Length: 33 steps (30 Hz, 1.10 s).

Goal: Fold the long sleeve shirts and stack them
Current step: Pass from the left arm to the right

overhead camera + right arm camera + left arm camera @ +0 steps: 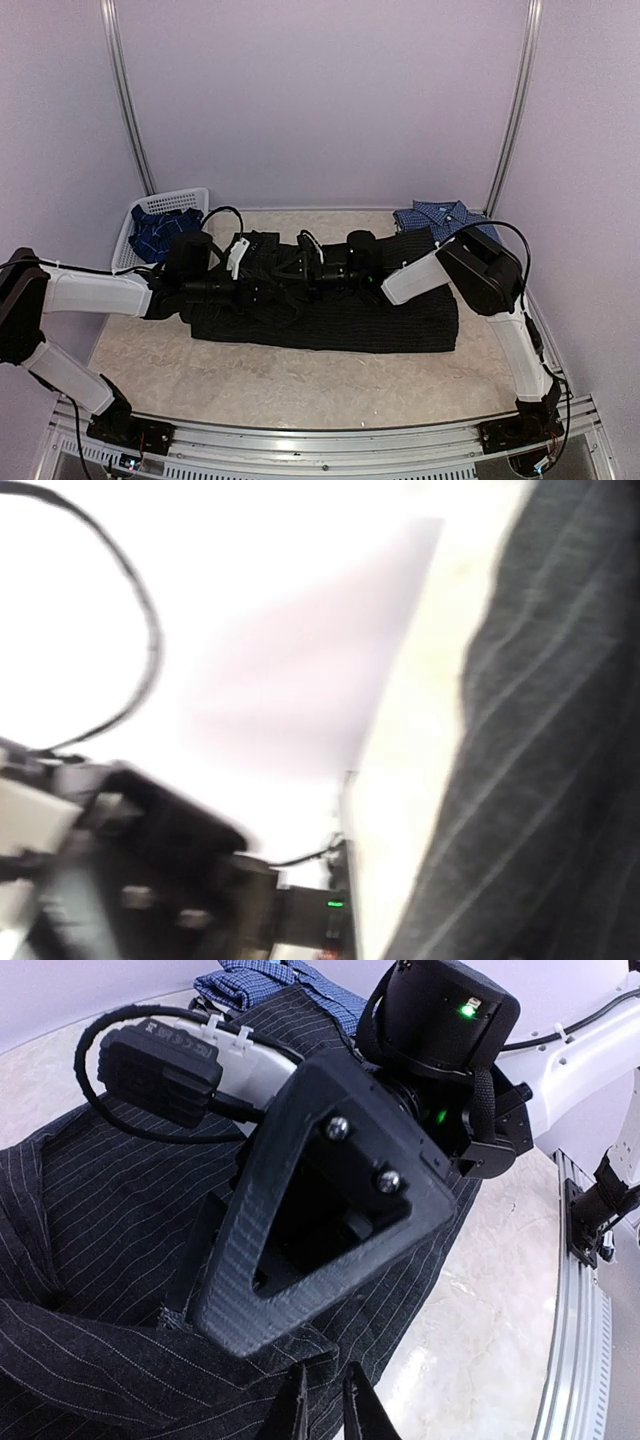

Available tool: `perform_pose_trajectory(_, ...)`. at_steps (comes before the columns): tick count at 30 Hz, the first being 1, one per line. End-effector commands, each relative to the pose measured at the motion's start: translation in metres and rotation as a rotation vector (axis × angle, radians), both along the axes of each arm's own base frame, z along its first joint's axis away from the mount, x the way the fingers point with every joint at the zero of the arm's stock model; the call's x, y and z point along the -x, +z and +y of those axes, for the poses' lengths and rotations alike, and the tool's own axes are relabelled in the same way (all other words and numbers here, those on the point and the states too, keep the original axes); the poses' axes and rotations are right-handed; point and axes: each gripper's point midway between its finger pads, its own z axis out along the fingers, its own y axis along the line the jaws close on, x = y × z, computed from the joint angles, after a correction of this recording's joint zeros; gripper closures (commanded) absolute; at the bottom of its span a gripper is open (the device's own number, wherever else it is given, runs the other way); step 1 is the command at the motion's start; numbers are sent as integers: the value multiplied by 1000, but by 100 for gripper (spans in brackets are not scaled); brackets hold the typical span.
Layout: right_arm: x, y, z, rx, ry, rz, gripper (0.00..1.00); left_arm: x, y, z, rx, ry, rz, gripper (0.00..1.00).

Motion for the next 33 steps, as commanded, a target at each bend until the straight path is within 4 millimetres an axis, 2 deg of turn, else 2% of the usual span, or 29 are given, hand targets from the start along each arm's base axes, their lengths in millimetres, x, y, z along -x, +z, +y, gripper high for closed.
perform_pose_trajectory(1, -5, -1, 2, 122, -46, -100, 27, 4, 1, 4, -9, 23, -19, 88)
perform_pose_trajectory(4, -13, -8, -2, 207, -91, -171, 31, 3, -4, 15, -25, 84, -12, 84)
perform_pose_trajectory(7, -15, -11, -11, 268, -132, -220, 35, -3, -5, 34, -33, 187, -3, 73)
perform_pose_trajectory(11, -8, -15, -12, 301, -108, -259, 39, -22, -9, 65, 13, 350, 88, 59)
perform_pose_trajectory(15, 3, -19, -8, 311, -78, -271, 46, -38, -6, 73, 40, 423, 143, 51)
perform_pose_trajectory(16, 4, -22, -6, 315, -73, -270, 47, -44, -3, 72, 45, 438, 158, 49)
perform_pose_trajectory(20, 14, -32, 0, 315, -41, -261, 49, -64, -13, 72, 36, 503, 251, 46)
perform_pose_trajectory(24, 27, -37, 10, 328, -8, -285, 51, -77, -33, 70, 11, 553, 343, 44)
perform_pose_trajectory(27, 34, -40, 15, 356, -3, -310, 52, -85, -51, 80, -24, 635, 421, 44)
perform_pose_trajectory(33, 43, -47, 19, 366, 22, -313, 52, -91, -69, 97, -61, 720, 463, 45)
